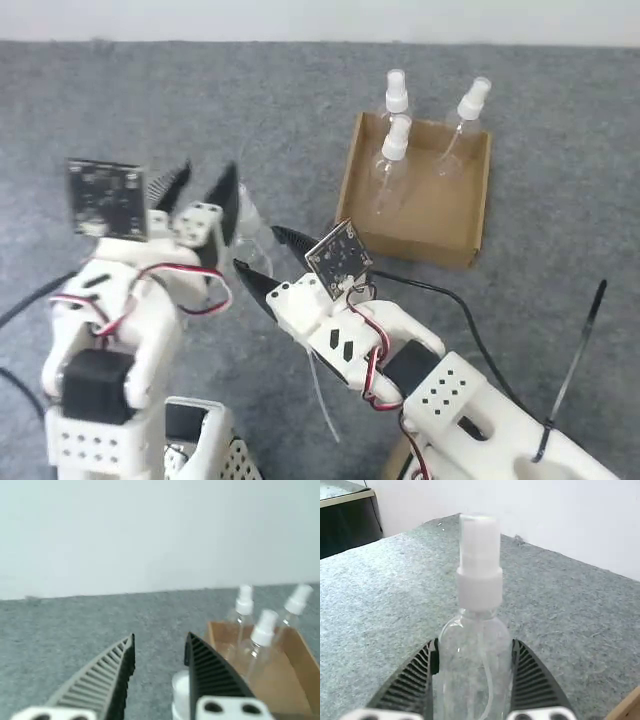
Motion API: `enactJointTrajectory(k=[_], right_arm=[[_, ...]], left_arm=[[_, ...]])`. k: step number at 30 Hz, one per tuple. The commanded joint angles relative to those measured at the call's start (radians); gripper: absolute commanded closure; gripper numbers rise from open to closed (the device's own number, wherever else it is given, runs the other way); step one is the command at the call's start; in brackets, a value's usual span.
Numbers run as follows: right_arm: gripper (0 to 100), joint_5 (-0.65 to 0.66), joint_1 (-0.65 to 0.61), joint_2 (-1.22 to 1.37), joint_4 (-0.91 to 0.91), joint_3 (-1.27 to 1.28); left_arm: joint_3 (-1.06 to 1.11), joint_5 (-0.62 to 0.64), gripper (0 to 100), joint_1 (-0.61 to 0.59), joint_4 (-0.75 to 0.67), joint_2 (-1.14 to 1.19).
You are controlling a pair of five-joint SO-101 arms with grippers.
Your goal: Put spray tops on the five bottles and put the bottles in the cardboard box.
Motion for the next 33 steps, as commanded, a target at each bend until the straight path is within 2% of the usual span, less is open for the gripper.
enactJointTrajectory(k=[1,5,10,17,25,30,33], right_arm=[[99.2,-0.009,0.018,-0.033,-0.022,-0.005],[99.2,-0.009,0.018,-0.033,-0.022,-0.005],[99.2,-0.009,0.018,-0.033,-0.022,-0.003],[99.2,-0.009,0.018,-0.033,-0.022,-0.003],[99.2,-0.009,0.018,-0.033,-0.022,-0.003],[99.2,-0.009,0.018,-0.033,-0.022,-0.003],[99.2,-0.005,0.018,-0.033,-0.022,-0.005]], left_arm=[[-0.142,-0.029,89,-0.025,0.054,0.175],[-0.168,-0.038,89,-0.025,0.097,0.206],[-0.064,-0.064,89,0.006,0.097,0.184],[0.090,-0.086,89,0.026,0.012,0.178],[-0.067,-0.081,89,0.017,0.038,0.175],[-0.188,-0.071,82,-0.029,0.129,0.167],[-0.170,-0.025,80,-0.063,0.126,0.103]])
